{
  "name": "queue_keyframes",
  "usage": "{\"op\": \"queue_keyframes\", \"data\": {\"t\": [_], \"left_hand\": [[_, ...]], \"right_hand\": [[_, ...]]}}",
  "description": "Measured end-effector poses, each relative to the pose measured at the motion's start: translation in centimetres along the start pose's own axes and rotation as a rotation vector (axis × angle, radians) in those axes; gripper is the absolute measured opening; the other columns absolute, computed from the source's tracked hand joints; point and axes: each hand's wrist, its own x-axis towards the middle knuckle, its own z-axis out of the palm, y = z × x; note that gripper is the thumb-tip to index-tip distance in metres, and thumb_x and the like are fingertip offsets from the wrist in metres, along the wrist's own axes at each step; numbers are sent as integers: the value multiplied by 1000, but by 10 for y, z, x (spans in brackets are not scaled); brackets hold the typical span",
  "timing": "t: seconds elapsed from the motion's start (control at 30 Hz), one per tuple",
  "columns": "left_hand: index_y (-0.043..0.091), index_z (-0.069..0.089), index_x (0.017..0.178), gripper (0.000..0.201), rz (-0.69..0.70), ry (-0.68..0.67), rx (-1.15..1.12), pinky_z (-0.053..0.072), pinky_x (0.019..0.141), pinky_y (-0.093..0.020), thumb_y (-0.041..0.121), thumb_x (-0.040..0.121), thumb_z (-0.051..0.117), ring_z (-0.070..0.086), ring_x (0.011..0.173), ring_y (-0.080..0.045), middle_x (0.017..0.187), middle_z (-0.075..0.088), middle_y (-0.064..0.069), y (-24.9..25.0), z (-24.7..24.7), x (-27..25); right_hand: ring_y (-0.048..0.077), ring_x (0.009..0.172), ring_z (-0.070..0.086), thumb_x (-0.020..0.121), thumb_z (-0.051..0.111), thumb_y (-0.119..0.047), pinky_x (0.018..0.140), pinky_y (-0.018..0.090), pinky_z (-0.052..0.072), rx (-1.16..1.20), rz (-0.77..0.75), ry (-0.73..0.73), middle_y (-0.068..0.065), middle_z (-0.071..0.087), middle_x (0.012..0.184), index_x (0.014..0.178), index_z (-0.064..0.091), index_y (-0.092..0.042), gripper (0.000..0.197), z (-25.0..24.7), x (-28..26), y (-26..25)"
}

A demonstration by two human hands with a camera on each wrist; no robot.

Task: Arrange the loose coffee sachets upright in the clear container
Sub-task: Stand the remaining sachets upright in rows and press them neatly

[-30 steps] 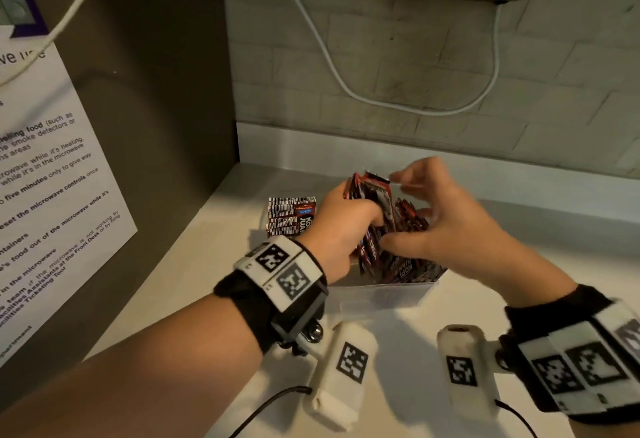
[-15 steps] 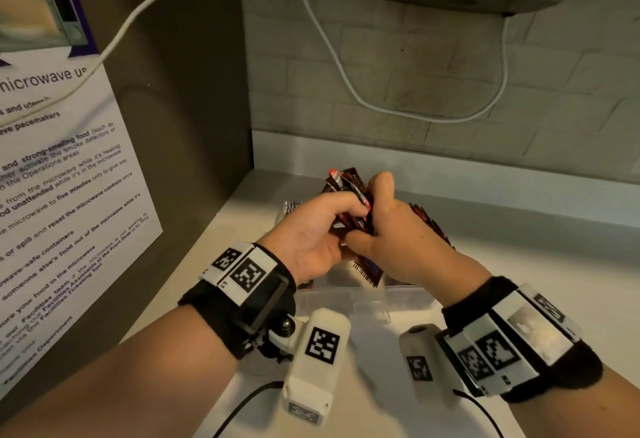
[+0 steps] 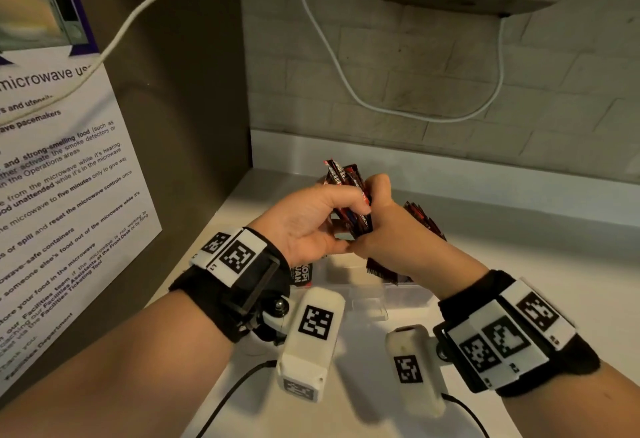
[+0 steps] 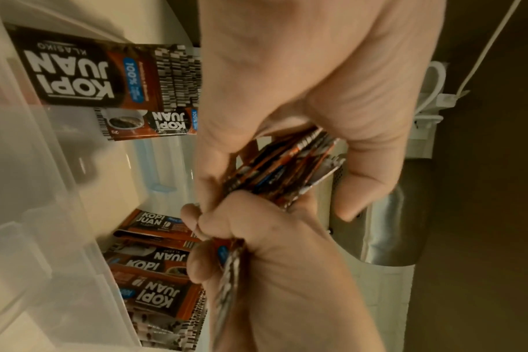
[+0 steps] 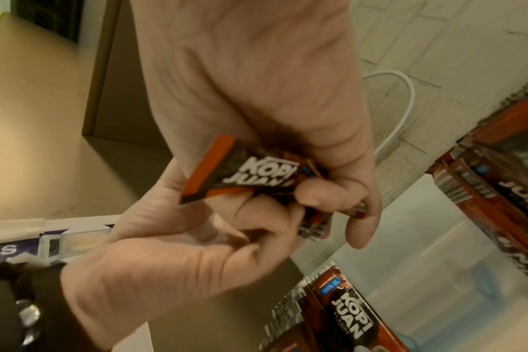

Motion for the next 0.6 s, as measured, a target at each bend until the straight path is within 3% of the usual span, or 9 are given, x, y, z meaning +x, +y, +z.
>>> {"op": "queue_keyframes", "data": {"t": [0.07, 0.13, 0.17, 0.27, 0.33, 0.4, 0.47, 0.53, 0.6], "left_hand": [[18, 68, 89, 21, 42, 60, 113, 46, 94, -45, 14, 71, 78, 62, 99, -18, 88, 71, 0, -1, 6, 0], [20, 65, 99, 45, 135, 198, 118, 47, 95, -42, 29, 61, 87, 66, 99, -18, 94, 73, 1, -7, 11, 8], [21, 63, 97, 41, 203, 262, 68, 51, 91, -40, 31, 64, 86, 68, 95, -18, 93, 72, 1, -10, 15, 11], [20, 64, 88, 13, 299, 323, -134, 57, 73, -32, 20, 81, 74, 69, 78, -16, 79, 69, 1, -13, 21, 15], [16, 63, 87, 5, 350, 305, -261, 56, 69, -32, 11, 87, 66, 67, 71, -18, 74, 66, -3, -11, 18, 17], [14, 61, 81, 12, 408, 311, -349, 53, 71, -35, 6, 89, 59, 63, 67, -19, 68, 63, -3, -7, 11, 20], [13, 58, 75, 18, 455, 342, -435, 51, 73, -36, 3, 91, 57, 61, 66, -19, 65, 60, -2, -2, -1, 22], [13, 56, 90, 12, 496, 371, -488, 53, 64, -31, 1, 90, 56, 61, 66, -19, 69, 60, -3, 4, -13, 22], [24, 49, 113, 36, 484, 364, -499, 54, 58, -31, -1, 89, 57, 62, 65, -18, 80, 62, -5, 4, -22, 22]], "right_hand": [[21, 87, 62, 79, 56, 11, 64, 29, 49, 29, -20, 31, 6, 53, 91, 105, 24, -17, 50, 2, 2, -3], [14, 91, 60, 80, 54, 13, 66, 21, 49, 50, -70, 43, -2, 52, 90, 108, 26, -20, 52, 5, 2, -10], [11, 94, 59, 80, 55, 13, 67, 16, 48, 79, -82, 33, -7, 51, 92, 114, 26, -22, 57, 7, 1, -13], [10, 103, 58, 79, 62, 8, 80, 20, 50, 173, -80, 46, -5, 53, 106, 133, 17, -27, 79, 13, -2, -16], [13, 97, 57, 75, 63, 9, 72, 20, 48, 195, -93, 79, 3, 51, 115, 128, 21, -29, 78, 12, -3, -13], [4, 79, 52, 76, 57, 14, 58, 12, 42, 144, -102, 50, 2, 49, 115, 123, 24, -32, 73, 9, -6, -8], [3, 71, 54, 81, 48, 16, 49, 12, 41, 109, -63, 25, 1, 52, 111, 120, 25, -33, 67, 5, -8, 1], [15, 85, 62, 83, 44, 16, 53, 23, 46, 128, -7, 116, 4, 54, 114, 116, 33, -29, 57, 0, -6, 10], [26, 98, 62, 83, 39, 18, 64, 38, 50, 240, -11, 319, 7, 58, 111, 111, 41, -20, 48, -7, -1, 10]]}}
